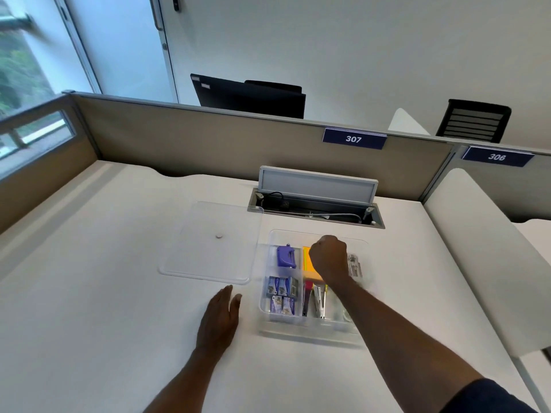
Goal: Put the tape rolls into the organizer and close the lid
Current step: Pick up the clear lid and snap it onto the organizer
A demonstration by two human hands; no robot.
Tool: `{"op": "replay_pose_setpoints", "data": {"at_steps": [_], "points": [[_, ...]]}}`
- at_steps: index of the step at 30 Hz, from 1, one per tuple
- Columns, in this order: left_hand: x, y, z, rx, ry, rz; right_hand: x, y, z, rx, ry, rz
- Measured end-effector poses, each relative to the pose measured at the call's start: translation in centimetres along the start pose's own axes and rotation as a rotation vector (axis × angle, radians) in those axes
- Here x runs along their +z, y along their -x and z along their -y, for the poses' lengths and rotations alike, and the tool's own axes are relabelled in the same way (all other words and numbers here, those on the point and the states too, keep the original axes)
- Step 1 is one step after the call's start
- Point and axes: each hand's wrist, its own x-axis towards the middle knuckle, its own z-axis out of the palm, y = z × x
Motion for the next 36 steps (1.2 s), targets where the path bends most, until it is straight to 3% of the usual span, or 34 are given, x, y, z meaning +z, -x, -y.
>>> {"op": "replay_pose_setpoints", "data": {"at_steps": [8, 14, 24, 28, 33, 36], "points": [[-5.7, -4.6, 1.3, -0.047, 0.040, -0.171, 5.9, 2.2, 6.9, -0.057, -0.132, 0.107], [-8.4, -8.9, 3.7, -0.156, 0.006, -0.144, 11.1, 2.7, 8.8, 0.156, -0.172, 0.408], [-9.4, -13.4, 6.8, -0.304, -0.048, -0.090, 16.5, 2.6, 9.4, 0.230, -0.002, 0.354], [-9.2, -13.7, 7.5, -0.243, -0.153, -0.083, 17.7, 2.2, 9.5, 0.308, -0.014, 0.318], [-9.9, -14.4, 7.7, -0.287, -0.120, -0.132, 17.4, 1.1, 10.7, 0.587, -0.392, 0.298], [-10.7, -14.9, 7.8, -0.311, -0.109, -0.140, 16.3, 0.4, 11.2, 0.635, -0.524, 0.272]]}}
